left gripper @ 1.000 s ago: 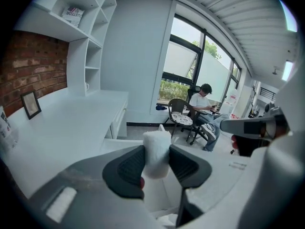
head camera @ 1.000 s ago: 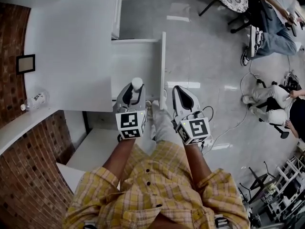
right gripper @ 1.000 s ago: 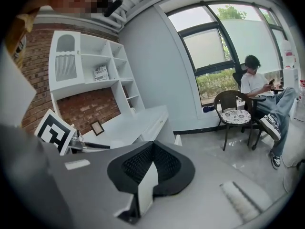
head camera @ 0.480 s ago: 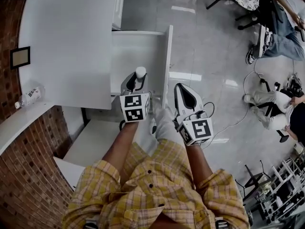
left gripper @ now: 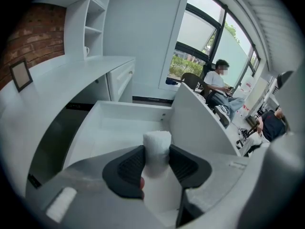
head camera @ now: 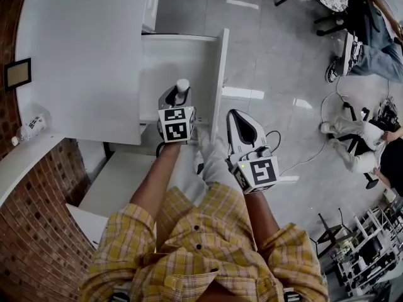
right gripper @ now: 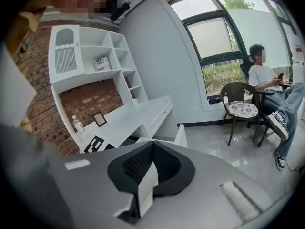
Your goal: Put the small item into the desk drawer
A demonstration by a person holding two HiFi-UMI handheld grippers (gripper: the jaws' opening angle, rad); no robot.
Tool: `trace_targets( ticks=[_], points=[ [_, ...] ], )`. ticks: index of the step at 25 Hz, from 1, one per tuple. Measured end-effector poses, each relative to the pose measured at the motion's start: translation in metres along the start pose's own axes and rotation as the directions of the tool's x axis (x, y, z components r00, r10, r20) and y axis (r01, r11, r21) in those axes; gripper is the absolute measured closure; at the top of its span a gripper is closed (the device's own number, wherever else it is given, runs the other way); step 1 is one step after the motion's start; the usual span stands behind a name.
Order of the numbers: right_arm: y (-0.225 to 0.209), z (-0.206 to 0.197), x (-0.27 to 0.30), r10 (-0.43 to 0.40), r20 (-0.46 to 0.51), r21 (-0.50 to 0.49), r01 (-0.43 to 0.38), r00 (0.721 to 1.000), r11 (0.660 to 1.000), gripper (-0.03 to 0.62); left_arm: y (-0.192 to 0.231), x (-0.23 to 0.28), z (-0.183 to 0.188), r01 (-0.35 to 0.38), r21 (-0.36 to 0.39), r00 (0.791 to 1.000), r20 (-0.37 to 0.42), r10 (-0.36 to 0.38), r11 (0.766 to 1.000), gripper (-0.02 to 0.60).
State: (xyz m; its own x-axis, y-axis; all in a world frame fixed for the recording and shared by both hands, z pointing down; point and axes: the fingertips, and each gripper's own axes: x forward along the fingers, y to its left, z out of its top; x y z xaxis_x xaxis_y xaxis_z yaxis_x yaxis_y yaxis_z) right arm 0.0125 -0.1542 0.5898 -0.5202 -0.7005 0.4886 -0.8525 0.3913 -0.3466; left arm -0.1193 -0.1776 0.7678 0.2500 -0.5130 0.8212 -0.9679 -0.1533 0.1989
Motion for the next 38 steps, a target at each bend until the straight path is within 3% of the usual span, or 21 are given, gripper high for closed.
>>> trace_targets(
  ticks=[18, 38],
  points=[
    [-0.02, -0.023, 0.001, -0.01, -0.052, 0.03, 0.011, 0.999, 0.999, 0.595, 0.021, 0.075, -0.052, -0.033, -0.048, 0.989, -0.143, 0.026, 0.998, 0.41],
    [-0.029, -0.035, -0.002, -0.031, -0.068, 0.069, 0.035, 0.997, 0.997, 0.595, 0.027, 0.092, -0.06, -0.036, -0.091, 0.985, -0.174, 0.02, 0.995, 0.394]
  ],
)
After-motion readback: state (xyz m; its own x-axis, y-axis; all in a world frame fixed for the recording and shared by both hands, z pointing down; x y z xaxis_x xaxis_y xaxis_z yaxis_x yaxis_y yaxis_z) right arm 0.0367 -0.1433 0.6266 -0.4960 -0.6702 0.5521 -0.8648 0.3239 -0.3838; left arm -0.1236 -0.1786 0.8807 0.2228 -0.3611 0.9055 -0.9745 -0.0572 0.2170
